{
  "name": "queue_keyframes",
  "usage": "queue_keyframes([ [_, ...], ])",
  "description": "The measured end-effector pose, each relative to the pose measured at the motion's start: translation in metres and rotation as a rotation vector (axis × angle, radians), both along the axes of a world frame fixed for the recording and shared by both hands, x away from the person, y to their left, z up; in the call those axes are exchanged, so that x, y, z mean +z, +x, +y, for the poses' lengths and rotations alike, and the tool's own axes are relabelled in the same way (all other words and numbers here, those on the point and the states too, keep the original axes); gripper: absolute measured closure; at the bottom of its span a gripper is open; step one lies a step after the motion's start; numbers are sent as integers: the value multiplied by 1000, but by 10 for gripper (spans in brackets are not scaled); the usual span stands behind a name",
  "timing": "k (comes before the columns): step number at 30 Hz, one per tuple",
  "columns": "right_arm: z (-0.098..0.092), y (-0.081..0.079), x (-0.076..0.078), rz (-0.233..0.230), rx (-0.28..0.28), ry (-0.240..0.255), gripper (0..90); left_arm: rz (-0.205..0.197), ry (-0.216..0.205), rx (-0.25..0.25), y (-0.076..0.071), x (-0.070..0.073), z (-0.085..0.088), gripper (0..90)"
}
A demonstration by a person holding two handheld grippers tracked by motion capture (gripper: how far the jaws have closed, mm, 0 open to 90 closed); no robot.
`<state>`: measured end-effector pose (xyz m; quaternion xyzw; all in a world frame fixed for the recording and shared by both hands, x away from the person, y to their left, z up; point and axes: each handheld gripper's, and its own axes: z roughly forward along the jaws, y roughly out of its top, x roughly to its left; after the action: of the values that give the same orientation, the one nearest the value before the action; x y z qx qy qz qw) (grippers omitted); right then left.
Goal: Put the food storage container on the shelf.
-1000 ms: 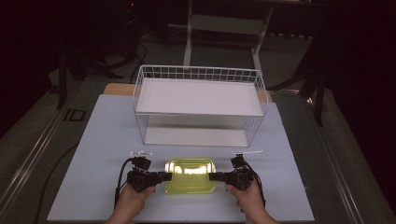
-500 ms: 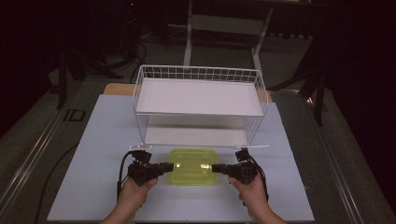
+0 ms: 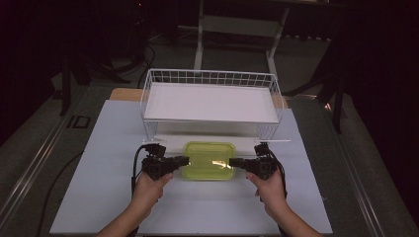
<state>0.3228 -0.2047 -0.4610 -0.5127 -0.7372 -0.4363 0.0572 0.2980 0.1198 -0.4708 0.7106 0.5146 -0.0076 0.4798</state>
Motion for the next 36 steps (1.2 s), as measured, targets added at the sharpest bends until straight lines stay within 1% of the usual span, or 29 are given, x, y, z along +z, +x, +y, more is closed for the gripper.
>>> queue_keyframes([
  [1, 0, 1, 0, -2, -3, -3, 801, 5, -8, 5, 2, -1, 0, 804],
  [6, 0, 11, -3, -5, -16, -4, 801, -15, -24, 2, 12, -7, 1, 805],
  [7, 0, 13, -4, -6, -19, -6, 801, -24, -26, 1, 14, -8, 1, 805],
  [10, 0, 18, -7, -20, -15, -2, 801, -45, -21, 2, 18, -11, 1, 804],
  [11, 0, 20, -9, -12, -21, 0, 800, -50, -14, 2, 20, -12, 1, 803],
  [13, 1, 22, -10, -15, -23, -7, 800, -54, -8, 7, 22, -14, 0, 803],
  [14, 1, 24, -12, -17, -24, -10, 800, -56, -5, 12, 26, -16, -1, 803],
  [15, 1, 30, -17, -11, -37, -13, 799, -57, -6, 13, 29, -18, -1, 803],
  [17, 1, 32, -18, -15, -42, -16, 800, -64, -3, 14, 32, -20, -2, 803],
  [18, 1, 33, -18, -19, -43, -15, 799, -61, -5, 17, 34, -21, -2, 803],
  [20, 2, 37, -21, -25, -55, -20, 799, -74, -2, 21, 37, -23, -3, 803],
  [21, 2, 37, -21, -25, -55, -20, 799, -67, -8, 22, 39, -25, -2, 803],
  [24, 4, 41, -22, -30, -69, -31, 799, -68, -14, 28, 44, -29, -3, 803],
  [25, 4, 43, -23, -42, -79, -40, 799, -61, -24, 29, 48, -32, -3, 803],
  [27, 3, 45, -24, -43, -84, -40, 799, -63, -24, 30, 49, -33, -4, 803],
  [29, 3, 46, -25, -42, -86, -45, 799, -55, -17, 31, 51, -35, -6, 803],
  [31, 3, 47, -27, -35, -97, -51, 798, -67, -7, 36, 52, -36, -7, 802],
  [32, 3, 48, -28, -36, -97, -49, 797, -79, -7, 39, 53, -37, -8, 802],
  [33, 3, 50, -29, -41, -109, -48, 796, -85, -11, 37, 54, -37, -8, 802],
  [34, 3, 51, -30, -43, -113, -48, 796, -80, -21, 43, 58, -40, -9, 802],
  [36, 3, 52, -30, -39, -116, -51, 795, -78, -21, 42, 60, -41, -9, 802],
])
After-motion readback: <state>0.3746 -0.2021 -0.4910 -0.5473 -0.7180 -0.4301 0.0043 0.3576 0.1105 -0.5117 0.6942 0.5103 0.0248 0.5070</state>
